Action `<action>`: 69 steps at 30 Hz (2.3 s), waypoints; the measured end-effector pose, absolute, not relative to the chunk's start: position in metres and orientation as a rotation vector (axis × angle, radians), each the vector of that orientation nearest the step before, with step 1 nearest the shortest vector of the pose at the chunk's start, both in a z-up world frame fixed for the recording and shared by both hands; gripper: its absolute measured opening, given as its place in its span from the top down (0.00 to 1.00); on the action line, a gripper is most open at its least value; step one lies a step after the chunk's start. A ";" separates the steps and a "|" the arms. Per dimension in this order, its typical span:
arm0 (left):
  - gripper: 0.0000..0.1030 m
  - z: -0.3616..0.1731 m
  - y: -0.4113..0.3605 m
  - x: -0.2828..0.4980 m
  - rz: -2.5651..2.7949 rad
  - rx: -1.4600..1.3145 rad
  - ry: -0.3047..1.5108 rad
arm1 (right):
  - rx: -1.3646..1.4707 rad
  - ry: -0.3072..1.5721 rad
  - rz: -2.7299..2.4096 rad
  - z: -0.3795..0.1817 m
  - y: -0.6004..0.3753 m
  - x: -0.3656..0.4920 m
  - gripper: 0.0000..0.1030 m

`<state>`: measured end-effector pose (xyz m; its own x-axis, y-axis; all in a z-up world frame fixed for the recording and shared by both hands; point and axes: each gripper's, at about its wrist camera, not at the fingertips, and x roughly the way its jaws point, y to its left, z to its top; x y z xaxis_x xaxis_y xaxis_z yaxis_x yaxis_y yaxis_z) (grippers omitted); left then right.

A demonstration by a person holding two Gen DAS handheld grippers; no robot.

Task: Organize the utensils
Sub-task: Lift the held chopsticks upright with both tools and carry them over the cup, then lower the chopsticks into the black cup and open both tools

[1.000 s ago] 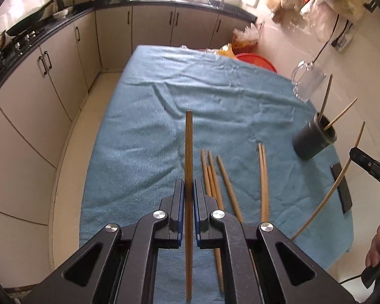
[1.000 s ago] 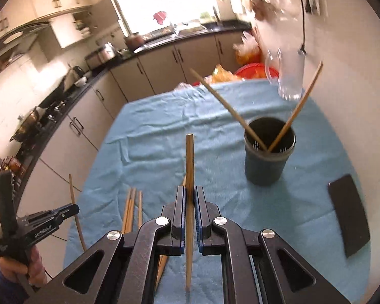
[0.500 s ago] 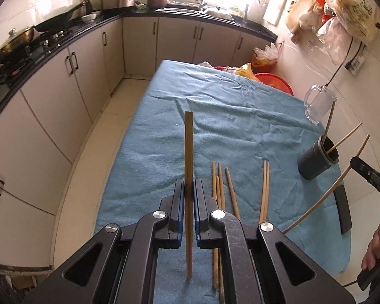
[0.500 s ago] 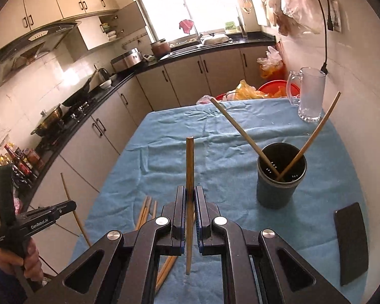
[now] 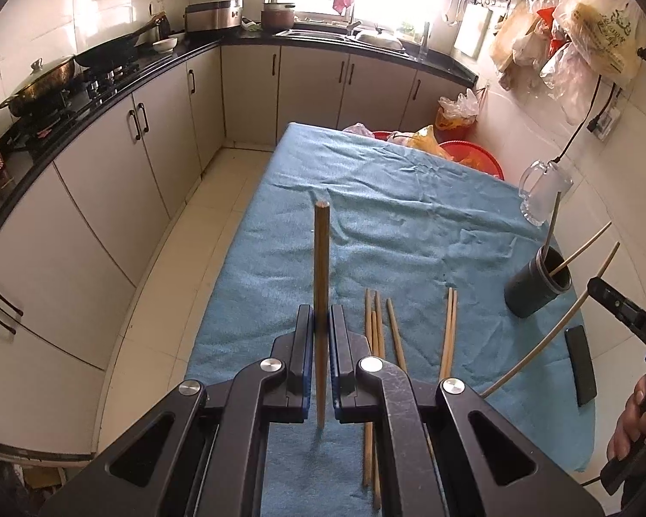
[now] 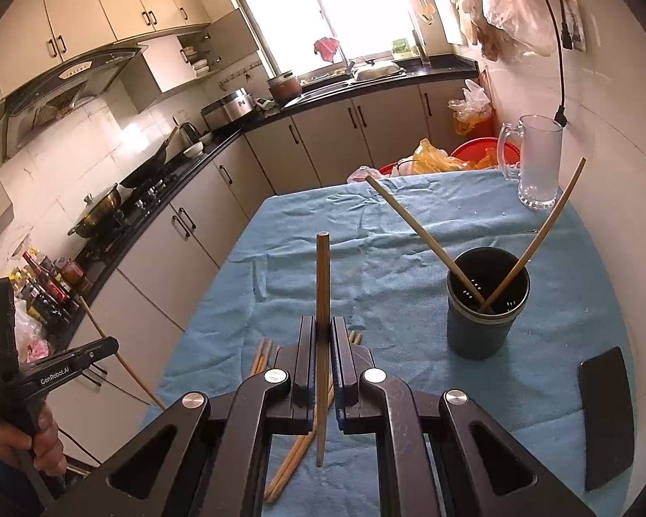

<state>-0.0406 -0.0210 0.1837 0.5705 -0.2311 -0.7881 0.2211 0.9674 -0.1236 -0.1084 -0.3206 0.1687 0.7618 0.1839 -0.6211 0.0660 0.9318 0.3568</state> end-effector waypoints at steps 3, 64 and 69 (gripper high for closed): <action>0.94 0.188 -0.024 -0.041 -0.275 -0.010 0.917 | 0.380 0.704 0.058 0.169 -0.324 -0.112 0.94; 0.94 0.275 -0.328 -0.005 -0.764 0.099 0.786 | 0.588 0.454 -0.254 0.249 -0.533 -0.121 0.94; 0.94 0.248 -0.334 0.001 -0.746 0.120 0.838 | 0.577 0.504 -0.251 0.228 -0.532 -0.104 0.94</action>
<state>0.0010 -0.3341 0.2481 0.4346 -0.5525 -0.7112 0.6431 0.7433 -0.1845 -0.1043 -0.5324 0.2284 0.8497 -0.0872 -0.5199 0.3626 0.8126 0.4563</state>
